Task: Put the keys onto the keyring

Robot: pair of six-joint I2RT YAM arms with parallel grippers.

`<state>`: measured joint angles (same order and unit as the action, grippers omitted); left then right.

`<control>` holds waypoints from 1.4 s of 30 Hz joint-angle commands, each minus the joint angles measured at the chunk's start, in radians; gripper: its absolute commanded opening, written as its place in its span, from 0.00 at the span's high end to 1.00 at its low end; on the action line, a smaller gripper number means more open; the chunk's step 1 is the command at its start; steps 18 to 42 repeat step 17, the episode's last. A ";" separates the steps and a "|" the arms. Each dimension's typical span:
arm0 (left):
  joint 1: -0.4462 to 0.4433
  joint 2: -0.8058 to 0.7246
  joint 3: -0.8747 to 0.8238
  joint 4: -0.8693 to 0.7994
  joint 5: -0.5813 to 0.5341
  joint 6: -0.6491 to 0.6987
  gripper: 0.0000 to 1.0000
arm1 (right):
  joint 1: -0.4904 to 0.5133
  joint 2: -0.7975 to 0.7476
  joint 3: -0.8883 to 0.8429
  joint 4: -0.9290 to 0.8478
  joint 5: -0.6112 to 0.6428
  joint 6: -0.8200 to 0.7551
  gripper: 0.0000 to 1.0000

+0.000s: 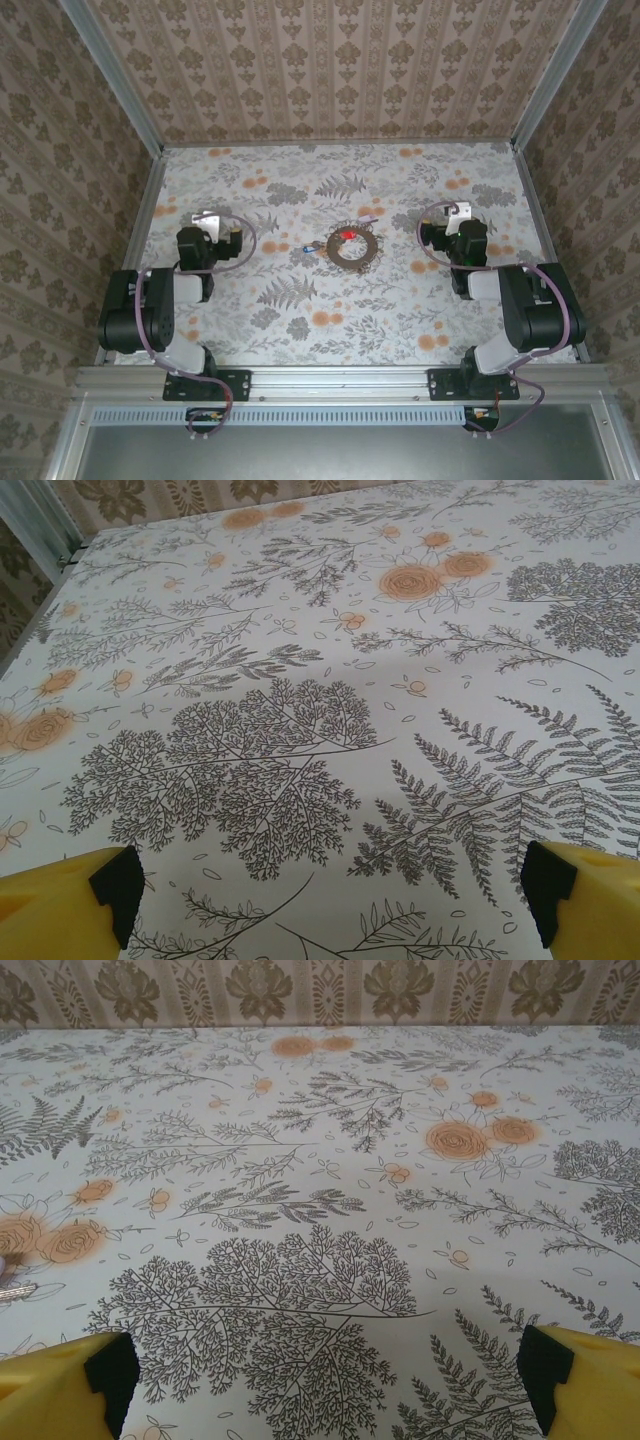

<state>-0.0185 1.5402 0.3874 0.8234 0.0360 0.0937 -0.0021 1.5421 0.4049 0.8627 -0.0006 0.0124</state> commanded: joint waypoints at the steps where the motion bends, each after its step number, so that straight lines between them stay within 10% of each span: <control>1: 0.002 -0.004 0.021 0.025 -0.025 -0.029 0.00 | 0.002 -0.014 0.003 -0.008 0.010 0.021 0.00; 42: 0.002 -0.004 0.021 0.025 -0.024 -0.030 0.00 | 0.001 -0.014 0.004 -0.011 0.007 0.023 0.00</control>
